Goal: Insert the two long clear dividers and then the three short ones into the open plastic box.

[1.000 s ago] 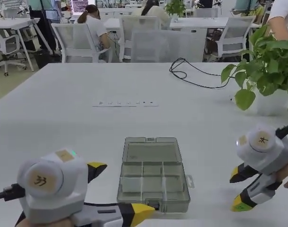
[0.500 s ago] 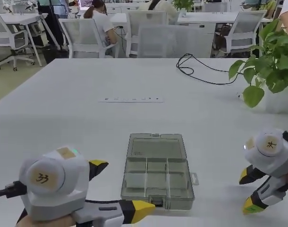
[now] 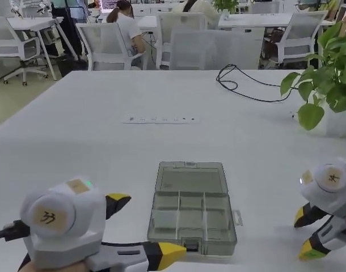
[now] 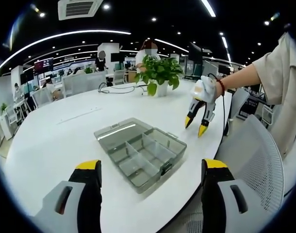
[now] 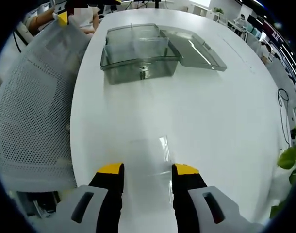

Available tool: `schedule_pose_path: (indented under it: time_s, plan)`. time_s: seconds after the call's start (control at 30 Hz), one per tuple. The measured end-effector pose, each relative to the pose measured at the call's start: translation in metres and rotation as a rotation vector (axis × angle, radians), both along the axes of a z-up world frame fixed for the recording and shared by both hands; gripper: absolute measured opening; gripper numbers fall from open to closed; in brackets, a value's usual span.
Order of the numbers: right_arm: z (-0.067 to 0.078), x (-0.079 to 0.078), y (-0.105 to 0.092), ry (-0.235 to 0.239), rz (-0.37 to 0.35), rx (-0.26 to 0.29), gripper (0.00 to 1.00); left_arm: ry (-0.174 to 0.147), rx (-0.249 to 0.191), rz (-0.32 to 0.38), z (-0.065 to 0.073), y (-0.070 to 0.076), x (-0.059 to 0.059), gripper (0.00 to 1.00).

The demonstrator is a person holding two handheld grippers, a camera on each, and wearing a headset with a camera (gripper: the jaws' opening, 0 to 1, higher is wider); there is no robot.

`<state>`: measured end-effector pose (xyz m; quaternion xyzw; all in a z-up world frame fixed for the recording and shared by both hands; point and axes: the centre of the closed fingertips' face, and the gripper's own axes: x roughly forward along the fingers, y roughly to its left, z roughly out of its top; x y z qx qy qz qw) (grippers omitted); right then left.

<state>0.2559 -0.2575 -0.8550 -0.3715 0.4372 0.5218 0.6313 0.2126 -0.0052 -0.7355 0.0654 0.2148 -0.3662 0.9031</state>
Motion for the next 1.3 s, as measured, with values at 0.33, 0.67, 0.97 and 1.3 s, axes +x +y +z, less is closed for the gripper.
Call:
schedule_pose_path:
  time_s: [0.33, 0.67, 0.97, 1.3]
  plan:
    - [0.000, 0.003, -0.001, -0.001, 0.000, 0.006, 0.34, 0.006, 0.011, 0.000, -0.002, 0.001, 0.003, 0.85]
    - [0.002, 0.007, -0.001, -0.038, -0.043, 0.020, 0.32, 0.010, 0.011, -0.003, 0.000, 0.004, 0.003, 0.79]
    - [0.028, 0.021, 0.013, -0.156, -0.099, 0.101, 0.32, -0.011, -0.033, -0.009, 0.012, 0.002, 0.005, 0.76]
    - [0.084, 0.029, 0.064, -0.326, -0.066, 0.225, 0.32, -0.036, -0.072, -0.026, 0.019, -0.007, 0.005, 0.68]
